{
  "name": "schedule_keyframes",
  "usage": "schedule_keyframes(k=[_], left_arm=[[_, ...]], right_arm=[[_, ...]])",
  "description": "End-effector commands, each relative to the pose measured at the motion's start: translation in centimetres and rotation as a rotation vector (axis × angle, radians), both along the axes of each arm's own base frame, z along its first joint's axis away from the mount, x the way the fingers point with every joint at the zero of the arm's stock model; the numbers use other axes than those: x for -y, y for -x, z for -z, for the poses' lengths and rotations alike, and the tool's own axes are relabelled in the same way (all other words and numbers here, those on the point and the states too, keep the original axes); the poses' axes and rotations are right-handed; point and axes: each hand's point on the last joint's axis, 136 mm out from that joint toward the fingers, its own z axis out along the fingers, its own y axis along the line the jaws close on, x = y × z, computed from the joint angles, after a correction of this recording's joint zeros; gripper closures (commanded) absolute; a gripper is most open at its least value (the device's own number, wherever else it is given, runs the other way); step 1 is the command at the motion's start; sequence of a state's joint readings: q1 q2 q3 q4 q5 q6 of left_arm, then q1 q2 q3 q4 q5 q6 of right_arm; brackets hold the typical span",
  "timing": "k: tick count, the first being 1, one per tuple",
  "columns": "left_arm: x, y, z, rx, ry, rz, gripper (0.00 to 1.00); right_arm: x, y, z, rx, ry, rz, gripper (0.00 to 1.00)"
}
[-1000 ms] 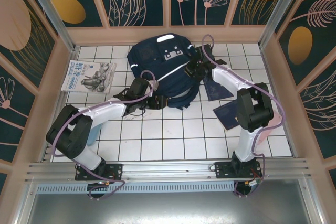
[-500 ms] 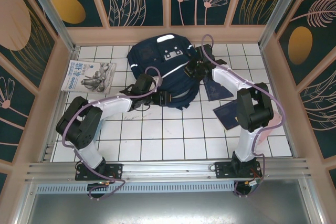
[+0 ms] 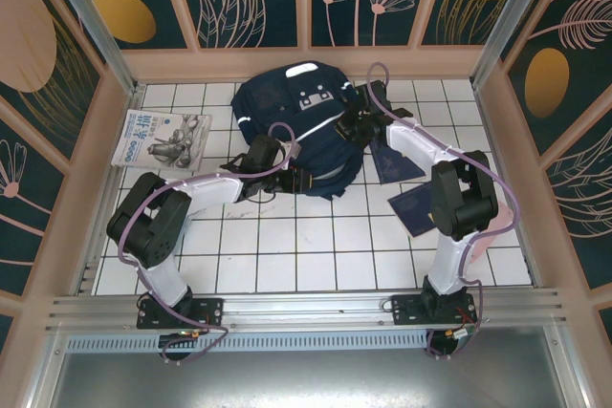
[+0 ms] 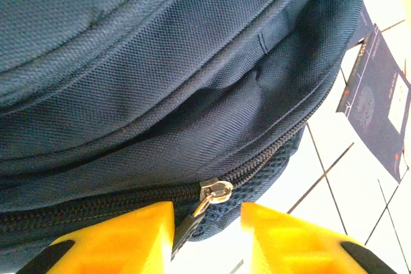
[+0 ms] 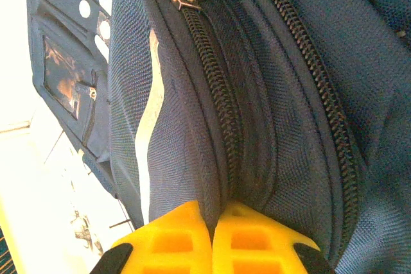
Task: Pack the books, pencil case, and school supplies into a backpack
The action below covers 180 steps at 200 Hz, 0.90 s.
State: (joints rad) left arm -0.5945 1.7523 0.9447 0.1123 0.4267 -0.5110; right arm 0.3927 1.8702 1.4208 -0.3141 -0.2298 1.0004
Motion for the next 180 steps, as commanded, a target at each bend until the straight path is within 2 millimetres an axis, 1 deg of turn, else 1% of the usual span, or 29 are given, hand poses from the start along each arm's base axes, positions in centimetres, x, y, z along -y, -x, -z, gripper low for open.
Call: schedule_keyframes(k=[1,19,30,47,82,92,99,109,122,133,145,160,180], left_arm=[[0.2,0.4,0.5,-0.003,-0.022,0.049,0.67],[-0.2,0.9,1.8,-0.03,-0.061,0.058,0.67],[-0.5,0.9,2.2,-0.036,-0.075,0.057,0.67],[-0.6,0.9,2.3,-0.03,-0.084,0.052,0.69],[0.0,0.9,1.8,-0.026,-0.045,0.069,0.81],[0.1,0.9,1.9,-0.03,-0.044,0.067,0.8],[0.1,0.8,2.0,-0.031,-0.046,0.065,0.77],[0.0,0.8,2.3,-0.036,-0.051,0.06,0.71],[-0.2,0.7,2.6,-0.044,-0.066,0.041,0.69],[-1.0,0.6,3.2,-0.06,-0.111,0.005,0.7],[-1.5,0.3,3.1,-0.045,-0.144,-0.038,0.72],[-1.3,0.0,2.4,-0.025,-0.131,-0.05,0.74],[-0.9,0.3,2.6,-0.037,-0.118,-0.035,0.79]], right_arm=[[-2.1,-0.6,-5.9,0.144,-0.077,-0.071,0.95],[-2.1,-0.5,-5.8,0.142,-0.076,-0.071,0.96],[-2.2,-0.5,-5.8,0.143,-0.075,-0.073,0.95],[-2.1,-0.5,-5.9,0.143,-0.075,-0.072,0.96],[-2.2,-0.5,-5.9,0.141,-0.077,-0.074,0.96],[-2.1,-0.5,-5.9,0.142,-0.076,-0.072,0.96],[-2.1,-0.5,-6.0,0.143,-0.076,-0.071,0.95],[-2.0,-0.5,-6.0,0.144,-0.073,-0.068,0.95],[-2.0,-0.5,-6.1,0.147,-0.071,-0.069,0.96],[-2.0,-0.4,-6.0,0.144,-0.07,-0.069,0.96],[-1.9,-0.4,-5.9,0.142,-0.069,-0.069,0.96],[-1.8,-0.3,-5.9,0.143,-0.068,-0.063,0.96],[-1.8,-0.3,-5.7,0.141,-0.067,-0.061,0.96]])
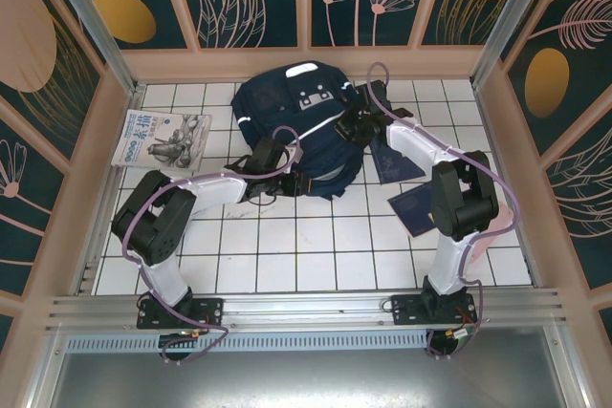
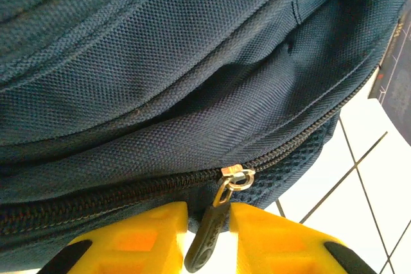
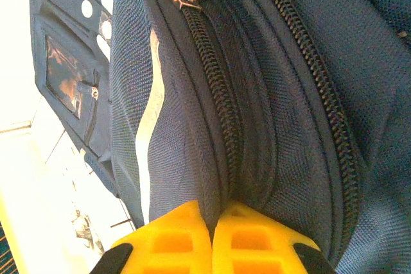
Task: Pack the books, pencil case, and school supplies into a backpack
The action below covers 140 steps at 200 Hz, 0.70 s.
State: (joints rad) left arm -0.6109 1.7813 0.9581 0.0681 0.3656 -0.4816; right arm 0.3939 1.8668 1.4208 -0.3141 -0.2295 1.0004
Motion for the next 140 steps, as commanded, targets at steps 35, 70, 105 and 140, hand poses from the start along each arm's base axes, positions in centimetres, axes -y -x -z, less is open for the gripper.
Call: schedule_keyframes(k=[35,70,105,140], left_arm=[[-0.7,0.1,0.6,-0.013,-0.056,-0.03,0.96],[-3.0,-0.4,-0.1,0.034,-0.157,-0.103,1.0],[-8.3,-0.7,-1.2,0.084,-0.371,-0.272,1.0],[-10.5,-0.9,-1.5,0.118,-0.466,-0.319,1.0]], right_arm=[[-1.4,-0.2,-5.6,0.14,-0.051,-0.055,0.95],[0.6,-0.3,-5.2,0.14,-0.008,-0.01,0.95],[3.1,-0.6,-5.8,0.164,0.04,0.05,0.96],[4.1,-1.1,-6.1,0.177,0.058,0.071,0.96]])
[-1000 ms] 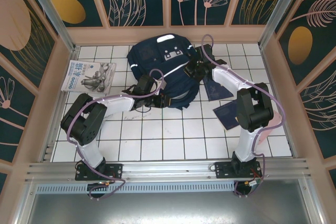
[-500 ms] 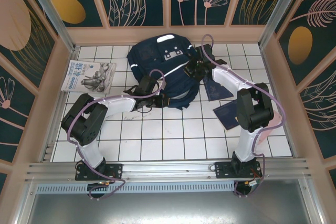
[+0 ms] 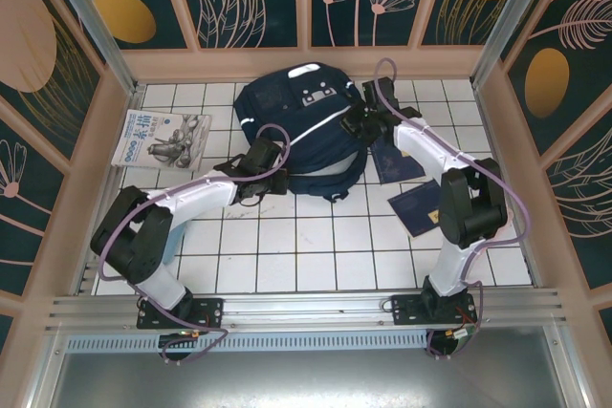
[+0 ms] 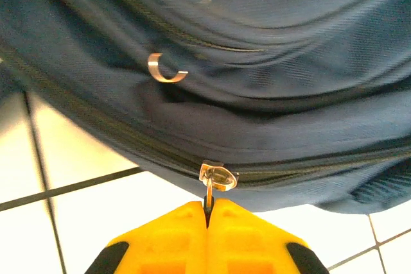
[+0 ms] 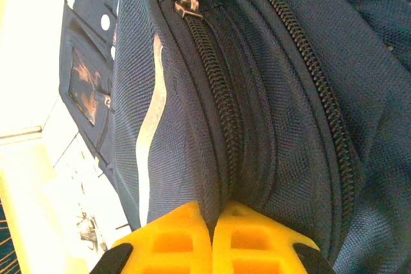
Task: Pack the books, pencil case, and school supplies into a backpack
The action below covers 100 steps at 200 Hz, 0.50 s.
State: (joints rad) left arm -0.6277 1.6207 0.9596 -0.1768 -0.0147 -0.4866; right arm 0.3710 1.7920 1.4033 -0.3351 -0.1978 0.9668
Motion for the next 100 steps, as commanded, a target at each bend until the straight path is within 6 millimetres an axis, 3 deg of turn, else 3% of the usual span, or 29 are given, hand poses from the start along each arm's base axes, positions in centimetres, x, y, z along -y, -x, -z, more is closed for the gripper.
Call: schedule_keyframes(k=[1,13,16,45,69,72,100], left_arm=[[-4.2,-0.1,0.6,0.008,-0.183,-0.099,1.0],[-5.1,-0.2,1.4,-0.008,-0.218,-0.118,1.0],[-4.8,-0.9,0.6,0.008,-0.207,-0.125,1.0],[-6.3,-3.4,0.4,0.022,-0.226,-0.17,1.0],[-6.8,-5.9,-1.0,0.05,-0.202,-0.187,1.0],[-6.8,-6.1,-0.2,0.034,-0.213,-0.188,1.0],[-7.2,-8.4,-0.1,0.03,-0.203,-0.209,1.0]], right_arm=[[2.3,-1.3,-3.7,0.121,0.031,0.051,0.95],[2.4,-1.4,-3.6,0.12,0.033,0.051,0.96],[2.4,-1.4,-3.6,0.12,0.034,0.052,0.96],[2.7,-1.4,-3.6,0.119,0.041,0.051,0.96],[2.8,-1.2,-3.6,0.122,0.041,0.047,0.96],[2.8,-1.2,-3.6,0.121,0.041,0.046,0.96],[2.6,-0.9,-3.7,0.125,0.026,0.035,0.96]])
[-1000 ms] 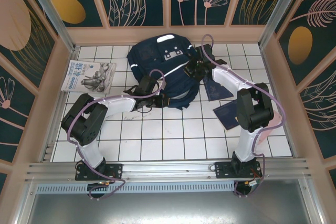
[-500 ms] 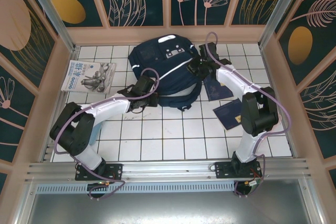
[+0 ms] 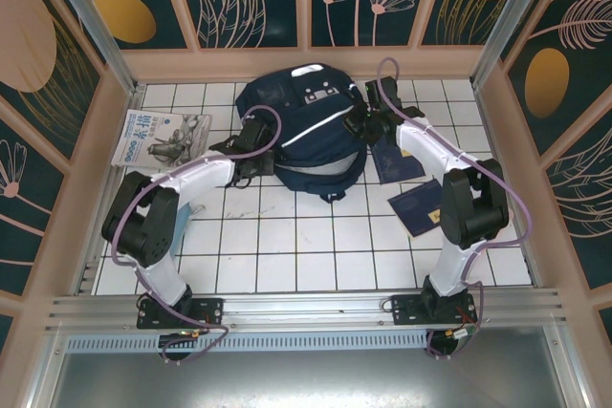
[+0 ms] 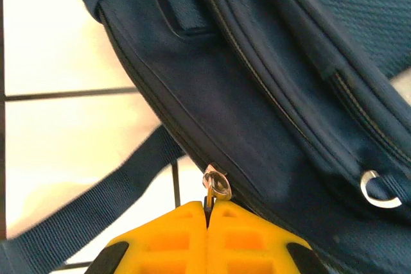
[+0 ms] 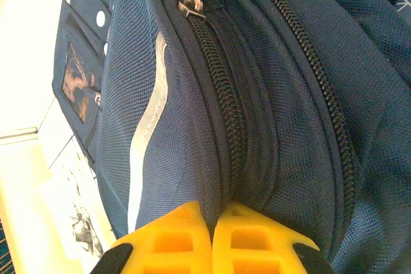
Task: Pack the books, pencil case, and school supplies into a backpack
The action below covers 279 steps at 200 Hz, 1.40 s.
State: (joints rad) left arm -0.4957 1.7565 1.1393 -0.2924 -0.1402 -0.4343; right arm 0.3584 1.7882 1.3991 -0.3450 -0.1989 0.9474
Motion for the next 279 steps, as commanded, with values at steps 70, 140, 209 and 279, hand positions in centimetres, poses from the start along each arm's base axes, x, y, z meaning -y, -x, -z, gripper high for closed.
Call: schedule_keyframes(k=[70,140,209,279], left_arm=[[-3.1,-1.2,-6.3,0.101,0.033,-0.029,0.27],[-14.6,-4.1,-6.4,0.123,0.074,-0.412,0.04],[-20.0,-12.3,-1.2,0.025,0.127,-0.562,0.05],[-17.4,-13.6,4.4,-0.116,0.211,-0.478,0.11]], right_arm=[[1.0,1.0,-3.4,0.146,-0.022,-0.051,0.59],[1.4,3.0,-1.7,0.151,0.049,-0.135,0.31],[0.1,4.6,0.4,0.114,0.026,-0.198,0.28],[-1.0,5.4,1.2,0.092,0.018,-0.221,0.29]])
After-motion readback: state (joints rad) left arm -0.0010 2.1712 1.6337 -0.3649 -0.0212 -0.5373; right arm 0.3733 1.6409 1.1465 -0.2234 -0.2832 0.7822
